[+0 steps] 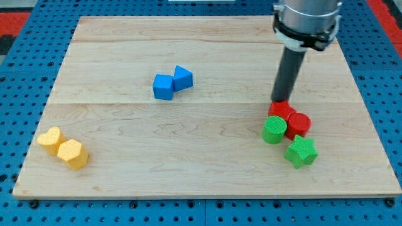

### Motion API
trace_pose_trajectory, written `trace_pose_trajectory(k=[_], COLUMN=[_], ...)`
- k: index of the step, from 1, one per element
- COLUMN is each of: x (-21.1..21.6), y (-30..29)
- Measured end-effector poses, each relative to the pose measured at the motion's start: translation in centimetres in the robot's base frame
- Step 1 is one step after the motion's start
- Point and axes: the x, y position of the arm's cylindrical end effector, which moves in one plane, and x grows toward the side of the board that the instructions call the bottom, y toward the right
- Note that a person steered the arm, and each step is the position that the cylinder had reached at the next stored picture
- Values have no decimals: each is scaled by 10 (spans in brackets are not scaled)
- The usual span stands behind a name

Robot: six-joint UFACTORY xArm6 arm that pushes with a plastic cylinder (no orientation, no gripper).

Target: Separate the blue triangle from the blue cube

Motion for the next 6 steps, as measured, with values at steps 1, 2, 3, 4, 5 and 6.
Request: trace_pose_trajectory(k=[1, 2, 3, 4, 5, 6], x=[1, -4, -48, -117, -132, -132], y=[8, -6, -19, -40, -135, -225])
